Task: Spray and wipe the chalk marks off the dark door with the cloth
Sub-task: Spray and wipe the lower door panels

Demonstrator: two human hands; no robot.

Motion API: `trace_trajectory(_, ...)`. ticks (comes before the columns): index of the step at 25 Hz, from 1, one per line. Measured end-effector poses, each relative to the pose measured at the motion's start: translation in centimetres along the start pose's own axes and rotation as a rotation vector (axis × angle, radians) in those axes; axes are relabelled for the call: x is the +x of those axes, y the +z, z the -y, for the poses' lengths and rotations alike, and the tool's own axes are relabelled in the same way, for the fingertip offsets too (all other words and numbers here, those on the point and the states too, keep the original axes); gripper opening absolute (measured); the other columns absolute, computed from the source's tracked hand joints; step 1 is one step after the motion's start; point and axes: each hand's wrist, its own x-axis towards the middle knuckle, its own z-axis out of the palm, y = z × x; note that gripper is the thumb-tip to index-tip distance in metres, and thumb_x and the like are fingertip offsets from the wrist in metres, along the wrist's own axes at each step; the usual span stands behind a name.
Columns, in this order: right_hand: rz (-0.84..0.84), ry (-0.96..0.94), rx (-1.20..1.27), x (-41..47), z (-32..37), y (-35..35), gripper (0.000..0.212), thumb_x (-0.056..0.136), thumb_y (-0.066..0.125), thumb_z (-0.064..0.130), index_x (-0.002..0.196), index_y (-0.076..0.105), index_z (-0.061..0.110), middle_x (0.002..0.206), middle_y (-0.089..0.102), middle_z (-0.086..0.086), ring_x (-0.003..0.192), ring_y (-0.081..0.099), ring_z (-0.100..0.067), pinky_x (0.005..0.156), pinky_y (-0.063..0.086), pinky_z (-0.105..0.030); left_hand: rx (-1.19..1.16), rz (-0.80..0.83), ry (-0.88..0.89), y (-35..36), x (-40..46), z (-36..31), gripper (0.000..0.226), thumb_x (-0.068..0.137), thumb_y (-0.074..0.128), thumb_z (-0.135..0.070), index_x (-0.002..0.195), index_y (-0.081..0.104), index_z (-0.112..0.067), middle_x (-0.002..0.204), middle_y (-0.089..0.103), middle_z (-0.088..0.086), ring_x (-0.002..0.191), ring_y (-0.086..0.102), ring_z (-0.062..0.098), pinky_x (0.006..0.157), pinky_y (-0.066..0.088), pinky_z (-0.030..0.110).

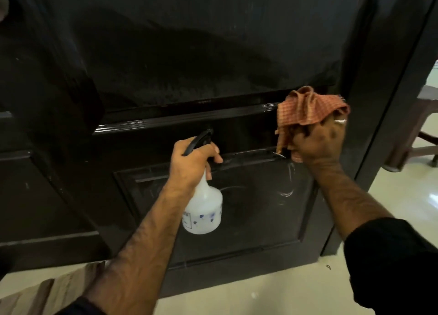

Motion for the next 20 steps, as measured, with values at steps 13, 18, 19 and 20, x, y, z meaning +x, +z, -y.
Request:
trace_trajectory(13, -0.105, 0.191, 0.178, 0.6, 17.8, 3.2, 0.046, 0.089, 0.068, 0.024, 0.127, 0.073, 0.0, 0.123, 0.069, -0.027, 0.117, 0.059, -0.047, 0.111, 0.044, -0.052, -0.042, -0.244, -0.008, -11.8, -0.9, -0.5, 0.009, 0.09, 0.069, -0.008, 0.084, 0.075, -0.011, 0.078, 0.075, 0.011, 0.05, 0.052, 0.018, 0.048, 0.045, 0.027)
trace_trajectory(18, -0.048, 0.243, 0.286, 0.6, 26.9, 3.9, 0.025, 0.086, 0.069, 0.019, 0.102, 0.079, 0.002, 0.112, 0.073, -0.023, 0.105, 0.063, -0.042, 0.106, 0.041, -0.05, -0.052, -0.315, 0.02, -15.5, -2.2, -0.9, 0.011, 0.092, 0.069, -0.008, 0.082, 0.073, -0.009, 0.075, 0.073, 0.014, 0.046, 0.05, 0.018, 0.046, 0.044, 0.027)
trace_trajectory(19, -0.02, 0.136, 0.317, 0.5, 28.9, 4.0, 0.021, 0.083, 0.073, 0.016, 0.098, 0.078, 0.003, 0.106, 0.073, -0.022, 0.099, 0.063, -0.041, 0.102, 0.043, -0.051, -0.049, -0.327, 0.016, -15.9, -2.4, -1.1, 0.01, 0.091, 0.069, -0.008, 0.083, 0.074, -0.008, 0.076, 0.073, 0.014, 0.046, 0.05, 0.018, 0.047, 0.044, 0.028)
trace_trajectory(20, -0.001, -0.003, 0.347, 0.5, 30.5, 4.0, 0.019, 0.08, 0.076, 0.014, 0.095, 0.078, 0.003, 0.101, 0.072, -0.022, 0.095, 0.062, -0.04, 0.1, 0.045, -0.052, -0.039, -0.331, 0.01, -16.3, -2.6, -1.2, 0.008, 0.091, 0.069, -0.009, 0.086, 0.074, -0.007, 0.077, 0.074, 0.015, 0.047, 0.051, 0.018, 0.047, 0.044, 0.028)
